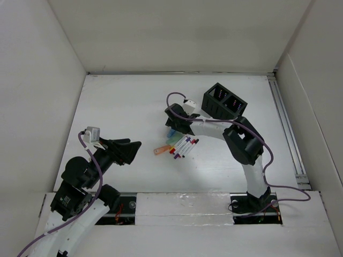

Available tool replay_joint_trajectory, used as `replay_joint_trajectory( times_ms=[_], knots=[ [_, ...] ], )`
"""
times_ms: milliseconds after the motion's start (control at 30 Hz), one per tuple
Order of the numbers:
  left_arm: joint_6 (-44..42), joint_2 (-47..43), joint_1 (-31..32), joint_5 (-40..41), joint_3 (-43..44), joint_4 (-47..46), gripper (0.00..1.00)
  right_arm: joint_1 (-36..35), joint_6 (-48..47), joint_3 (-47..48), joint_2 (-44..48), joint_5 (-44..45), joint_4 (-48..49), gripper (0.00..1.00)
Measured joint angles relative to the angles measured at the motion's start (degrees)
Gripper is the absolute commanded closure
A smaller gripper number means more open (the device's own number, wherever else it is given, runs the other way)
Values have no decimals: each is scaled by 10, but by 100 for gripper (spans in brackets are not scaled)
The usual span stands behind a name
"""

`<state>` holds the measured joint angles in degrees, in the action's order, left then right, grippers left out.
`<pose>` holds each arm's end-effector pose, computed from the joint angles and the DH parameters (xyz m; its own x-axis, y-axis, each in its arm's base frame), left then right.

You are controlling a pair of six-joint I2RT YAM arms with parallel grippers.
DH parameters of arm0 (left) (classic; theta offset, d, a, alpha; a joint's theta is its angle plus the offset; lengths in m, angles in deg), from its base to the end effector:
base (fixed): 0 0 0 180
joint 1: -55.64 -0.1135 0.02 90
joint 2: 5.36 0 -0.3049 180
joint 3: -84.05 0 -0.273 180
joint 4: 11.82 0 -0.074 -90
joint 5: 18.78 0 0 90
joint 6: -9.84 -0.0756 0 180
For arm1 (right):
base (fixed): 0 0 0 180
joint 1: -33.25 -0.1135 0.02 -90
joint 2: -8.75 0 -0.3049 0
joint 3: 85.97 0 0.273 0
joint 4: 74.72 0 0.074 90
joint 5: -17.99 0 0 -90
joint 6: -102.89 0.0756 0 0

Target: Organize the desk

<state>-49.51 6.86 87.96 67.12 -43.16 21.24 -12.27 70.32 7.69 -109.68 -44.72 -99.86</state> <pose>0.0626 -0.0460 0.3751 -0.2074 -0.4705 -0.8577 0.5666 0.6569 -0.4974 0.3778 0.3353 0.1592 -0.6486 0.4084 -0.6423 0.2218 0.9086 0.3539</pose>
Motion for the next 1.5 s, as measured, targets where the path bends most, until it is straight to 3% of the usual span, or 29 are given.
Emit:
replay_joint_trajectory(
  times_ms=[133,267,433,567,667,800,867,1067,1200,1500],
  knots=[
    [0,0,0,0,0,0,37,-3,1,31,-21,11,-13,40],
    [0,0,0,0,0,0,37,-16,0,74,-47,34,-38,38],
    [0,0,0,0,0,0,37,-38,-7,116,-77,69,-65,57],
    [0,0,0,0,0,0,37,-46,-9,127,-85,88,-78,64],
    [0,-1,0,0,0,0,37,-48,-9,132,-85,92,-86,60],
    [0,-1,0,0,0,0,37,-49,-13,139,-89,103,-101,38],
    [0,-1,0,0,0,0,37,-51,-17,144,-91,110,-109,38],
    [0,-2,0,0,0,0,37,-59,-31,150,-96,126,-126,54],
    [0,-5,0,0,0,0,37,-59,-40,156,-99,129,-137,74],
    [0,-8,0,0,0,0,37,-48,-30,109,-78,94,-57,85]
  ],
)
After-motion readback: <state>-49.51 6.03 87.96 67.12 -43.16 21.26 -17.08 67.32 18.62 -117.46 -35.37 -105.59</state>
